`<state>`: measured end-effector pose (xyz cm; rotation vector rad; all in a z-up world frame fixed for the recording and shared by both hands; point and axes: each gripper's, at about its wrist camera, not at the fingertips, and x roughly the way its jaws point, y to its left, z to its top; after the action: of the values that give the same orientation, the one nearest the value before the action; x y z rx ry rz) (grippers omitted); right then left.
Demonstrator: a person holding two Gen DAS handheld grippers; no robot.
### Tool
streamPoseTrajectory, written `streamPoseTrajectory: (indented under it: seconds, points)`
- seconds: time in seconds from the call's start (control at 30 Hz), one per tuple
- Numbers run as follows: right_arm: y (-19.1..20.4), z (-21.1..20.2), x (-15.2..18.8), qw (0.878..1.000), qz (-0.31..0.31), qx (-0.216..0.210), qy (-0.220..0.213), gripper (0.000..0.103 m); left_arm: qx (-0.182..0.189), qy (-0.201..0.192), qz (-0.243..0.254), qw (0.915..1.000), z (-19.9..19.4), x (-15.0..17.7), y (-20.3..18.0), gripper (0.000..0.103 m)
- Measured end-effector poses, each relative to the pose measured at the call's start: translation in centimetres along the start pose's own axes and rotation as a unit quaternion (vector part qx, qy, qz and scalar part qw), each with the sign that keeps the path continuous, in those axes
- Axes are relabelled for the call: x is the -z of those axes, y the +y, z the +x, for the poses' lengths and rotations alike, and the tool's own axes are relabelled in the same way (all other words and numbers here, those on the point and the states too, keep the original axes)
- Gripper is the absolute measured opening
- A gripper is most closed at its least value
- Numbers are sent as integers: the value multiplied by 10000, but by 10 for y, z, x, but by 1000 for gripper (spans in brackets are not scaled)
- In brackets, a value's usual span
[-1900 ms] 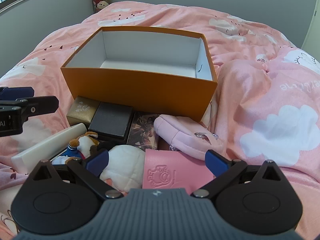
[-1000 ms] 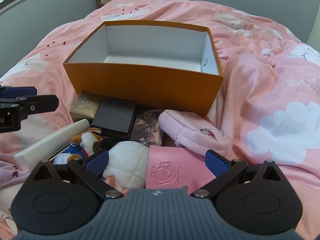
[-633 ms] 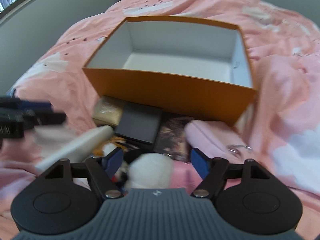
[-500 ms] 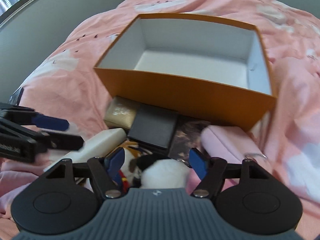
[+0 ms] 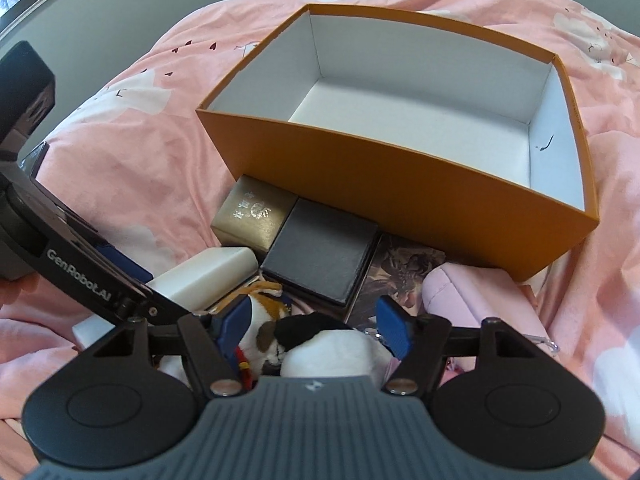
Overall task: Organize objects
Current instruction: 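Grasp the white box with the left gripper while the right gripper grasps the gold box, then lift both boxes and carry them over the orange shoebox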
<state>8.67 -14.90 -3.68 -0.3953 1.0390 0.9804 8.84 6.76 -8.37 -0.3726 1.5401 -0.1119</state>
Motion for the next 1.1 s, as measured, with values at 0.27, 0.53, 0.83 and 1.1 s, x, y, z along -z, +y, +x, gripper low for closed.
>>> streamPoseTrajectory:
  seconds: [0.27,0.53,0.83,1.1]
  points:
    - [-2,11,-7,9999,-87,-56,112,71,23,-99,11,9999,-4,4,5,74]
    - [-6,14,-22,9993,147,-330,80,71,-62,-812,281,9963,-42,20,1,73]
    - [9,41,-48,9966,357,-726,130,65,-298,-1821,169,9827,-89,23,11,73]
    - [27,76,-64,9958,349,-800,281,65,-103,-2321,-141,9725,-94,20,25,72]
